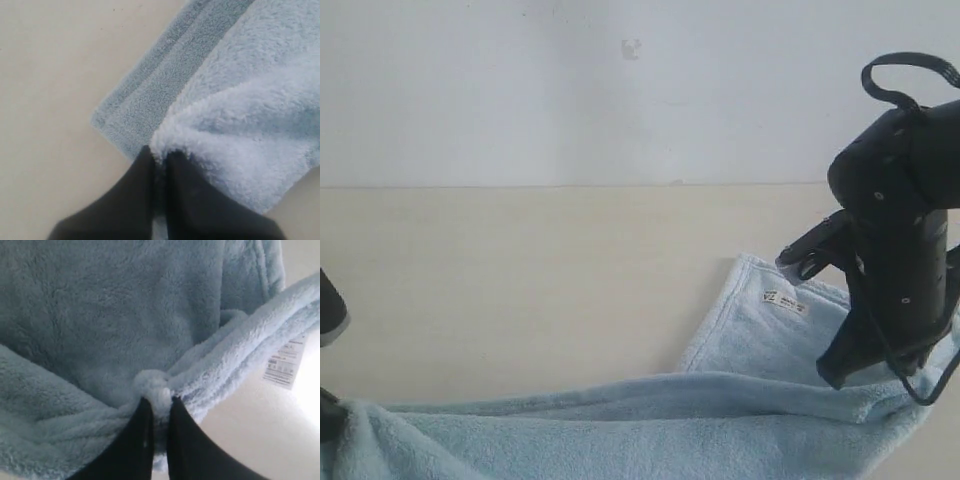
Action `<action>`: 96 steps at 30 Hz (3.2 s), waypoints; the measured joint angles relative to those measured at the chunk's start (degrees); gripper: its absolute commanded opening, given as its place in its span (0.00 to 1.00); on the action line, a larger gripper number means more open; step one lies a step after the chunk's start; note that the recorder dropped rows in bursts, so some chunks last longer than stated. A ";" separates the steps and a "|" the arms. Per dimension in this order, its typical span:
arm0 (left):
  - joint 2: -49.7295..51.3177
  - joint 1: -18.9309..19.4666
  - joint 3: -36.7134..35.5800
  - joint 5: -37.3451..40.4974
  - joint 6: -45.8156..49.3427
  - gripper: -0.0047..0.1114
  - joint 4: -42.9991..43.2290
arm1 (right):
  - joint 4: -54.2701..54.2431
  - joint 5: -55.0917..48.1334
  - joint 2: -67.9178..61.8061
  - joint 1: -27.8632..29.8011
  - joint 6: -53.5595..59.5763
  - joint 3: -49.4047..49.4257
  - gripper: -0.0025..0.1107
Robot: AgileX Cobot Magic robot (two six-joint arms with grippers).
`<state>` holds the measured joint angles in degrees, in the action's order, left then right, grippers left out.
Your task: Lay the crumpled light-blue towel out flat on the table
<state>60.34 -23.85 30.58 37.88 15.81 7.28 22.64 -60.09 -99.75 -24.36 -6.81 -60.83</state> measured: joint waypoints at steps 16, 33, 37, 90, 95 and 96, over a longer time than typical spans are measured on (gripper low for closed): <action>-3.39 0.00 0.64 -13.12 -10.24 0.50 2.97 | 3.50 13.04 1.69 0.27 -9.38 0.10 0.53; 20.77 3.84 9.77 -3.94 -13.30 0.30 -5.13 | -50.06 6.84 1.83 26.04 25.07 0.10 0.53; 25.38 3.84 9.77 -3.09 1.69 0.30 -17.57 | -57.62 4.46 1.92 23.10 32.72 0.10 0.53; 28.96 6.53 11.23 7.59 -1.23 0.42 -19.69 | -18.35 27.51 2.18 21.96 -6.03 7.88 0.53; 28.96 6.53 11.23 5.78 -0.99 0.42 -20.77 | -20.24 28.10 2.18 21.96 -6.03 7.88 0.53; 28.96 6.53 11.23 4.72 -0.99 0.42 -20.77 | -20.34 28.22 2.18 21.96 -6.03 7.88 0.53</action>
<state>89.30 -17.32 41.81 42.60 14.83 -13.49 2.31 -31.87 -97.57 -2.40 -12.84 -52.95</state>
